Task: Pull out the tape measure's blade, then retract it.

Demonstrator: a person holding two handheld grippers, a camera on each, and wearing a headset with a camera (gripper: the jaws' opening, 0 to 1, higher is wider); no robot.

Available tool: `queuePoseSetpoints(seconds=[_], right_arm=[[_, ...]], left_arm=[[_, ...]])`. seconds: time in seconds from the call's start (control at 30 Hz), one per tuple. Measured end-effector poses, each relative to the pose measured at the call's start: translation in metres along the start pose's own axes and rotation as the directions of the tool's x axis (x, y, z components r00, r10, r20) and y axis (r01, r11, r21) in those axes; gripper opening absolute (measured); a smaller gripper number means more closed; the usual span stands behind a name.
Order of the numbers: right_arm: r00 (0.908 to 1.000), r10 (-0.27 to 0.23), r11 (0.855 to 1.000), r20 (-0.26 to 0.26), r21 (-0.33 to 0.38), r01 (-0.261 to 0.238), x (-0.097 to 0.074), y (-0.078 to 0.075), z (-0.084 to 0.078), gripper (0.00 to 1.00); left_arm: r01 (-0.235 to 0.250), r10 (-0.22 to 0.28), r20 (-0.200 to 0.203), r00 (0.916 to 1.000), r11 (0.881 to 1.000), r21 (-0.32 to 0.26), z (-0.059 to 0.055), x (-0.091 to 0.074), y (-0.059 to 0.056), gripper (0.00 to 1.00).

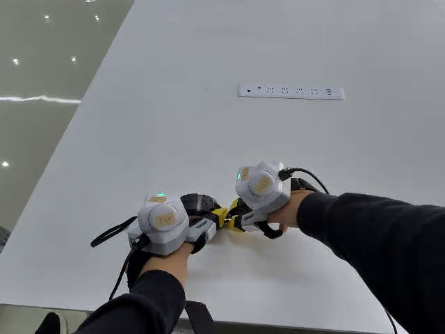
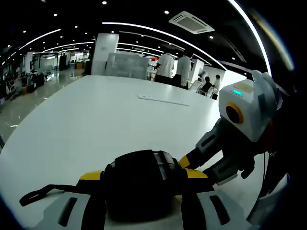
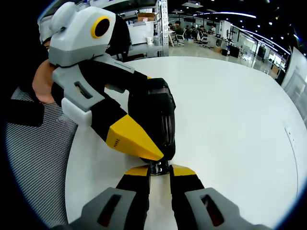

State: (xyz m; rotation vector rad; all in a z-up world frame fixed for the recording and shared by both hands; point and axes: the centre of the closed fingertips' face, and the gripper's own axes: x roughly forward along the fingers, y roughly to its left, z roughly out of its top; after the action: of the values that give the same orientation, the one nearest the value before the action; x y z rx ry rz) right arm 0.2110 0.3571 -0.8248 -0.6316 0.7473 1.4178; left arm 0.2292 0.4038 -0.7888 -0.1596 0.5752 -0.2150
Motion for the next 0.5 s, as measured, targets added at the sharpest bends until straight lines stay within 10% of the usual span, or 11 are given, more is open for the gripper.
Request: queuePoseSetpoints(seconds=[0.5], right_arm=[[1.0, 0.001, 1.0, -0.005, -0.005, -0.001, 0.0019, 0.0004, -0.0002, 0.12]], left_arm=[[0.004, -0.004, 0.001, 1.0, 1.0, -0.003, -0.0006, 0.0003, -0.0004, 0.59]])
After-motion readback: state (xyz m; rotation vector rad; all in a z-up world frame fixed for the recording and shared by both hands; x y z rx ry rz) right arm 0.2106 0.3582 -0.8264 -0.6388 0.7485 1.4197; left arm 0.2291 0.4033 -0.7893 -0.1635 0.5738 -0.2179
